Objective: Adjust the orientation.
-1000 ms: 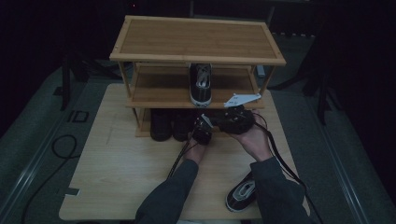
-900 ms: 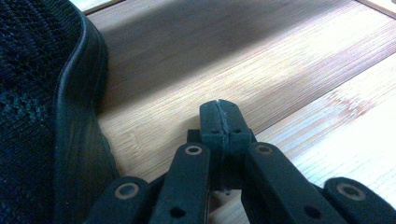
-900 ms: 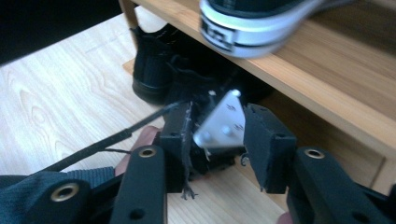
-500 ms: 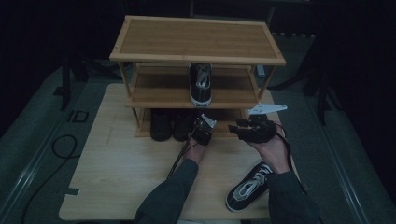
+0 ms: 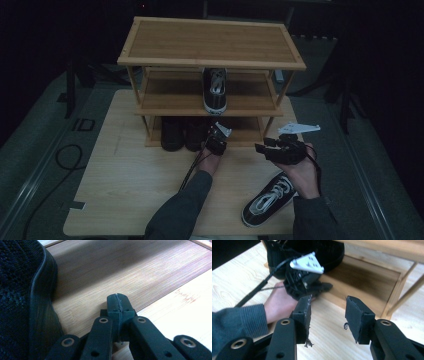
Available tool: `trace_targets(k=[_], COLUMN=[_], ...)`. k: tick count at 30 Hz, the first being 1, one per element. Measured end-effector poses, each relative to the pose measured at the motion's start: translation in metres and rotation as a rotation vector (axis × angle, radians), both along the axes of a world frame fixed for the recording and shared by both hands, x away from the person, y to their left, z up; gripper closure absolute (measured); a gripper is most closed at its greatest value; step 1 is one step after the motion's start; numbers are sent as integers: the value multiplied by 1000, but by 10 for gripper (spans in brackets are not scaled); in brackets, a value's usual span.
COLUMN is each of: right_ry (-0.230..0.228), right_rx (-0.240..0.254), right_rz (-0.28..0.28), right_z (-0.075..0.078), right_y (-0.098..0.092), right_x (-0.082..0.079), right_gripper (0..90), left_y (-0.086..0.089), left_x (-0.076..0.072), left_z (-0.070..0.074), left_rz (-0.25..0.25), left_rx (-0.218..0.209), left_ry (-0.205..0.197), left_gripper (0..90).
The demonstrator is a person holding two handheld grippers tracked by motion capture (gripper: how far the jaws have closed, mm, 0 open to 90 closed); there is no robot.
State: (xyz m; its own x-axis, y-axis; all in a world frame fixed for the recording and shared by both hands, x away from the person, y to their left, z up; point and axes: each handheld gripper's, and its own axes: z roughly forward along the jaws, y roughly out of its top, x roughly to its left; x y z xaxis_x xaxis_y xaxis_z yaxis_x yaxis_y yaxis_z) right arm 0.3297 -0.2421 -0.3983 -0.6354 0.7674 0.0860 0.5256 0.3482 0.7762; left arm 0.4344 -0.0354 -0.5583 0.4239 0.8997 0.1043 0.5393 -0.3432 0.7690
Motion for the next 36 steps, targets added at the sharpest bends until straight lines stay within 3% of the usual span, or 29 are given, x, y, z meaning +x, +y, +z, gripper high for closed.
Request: trace_targets(k=[5, 22, 32, 36], right_ry=[11, 66, 102, 114], right_rx=[-16, 10, 24, 40], right_rz=[-27, -116, -112, -84], right_z=[-8, -36, -52, -58], right_y=[-10, -47, -51, -49], right_x=[-11, -36, -53, -59], right_gripper=[560, 617, 615, 589], left_y=[0, 0, 0, 0], left_x=[0, 0, 0, 0], left_z=[0, 0, 0, 0], left_rz=[0, -3, -3, -2], left_rx=[-2, 2, 2, 1], left_ry=[1, 0, 0, 1], left_gripper=[900, 900, 900, 900])
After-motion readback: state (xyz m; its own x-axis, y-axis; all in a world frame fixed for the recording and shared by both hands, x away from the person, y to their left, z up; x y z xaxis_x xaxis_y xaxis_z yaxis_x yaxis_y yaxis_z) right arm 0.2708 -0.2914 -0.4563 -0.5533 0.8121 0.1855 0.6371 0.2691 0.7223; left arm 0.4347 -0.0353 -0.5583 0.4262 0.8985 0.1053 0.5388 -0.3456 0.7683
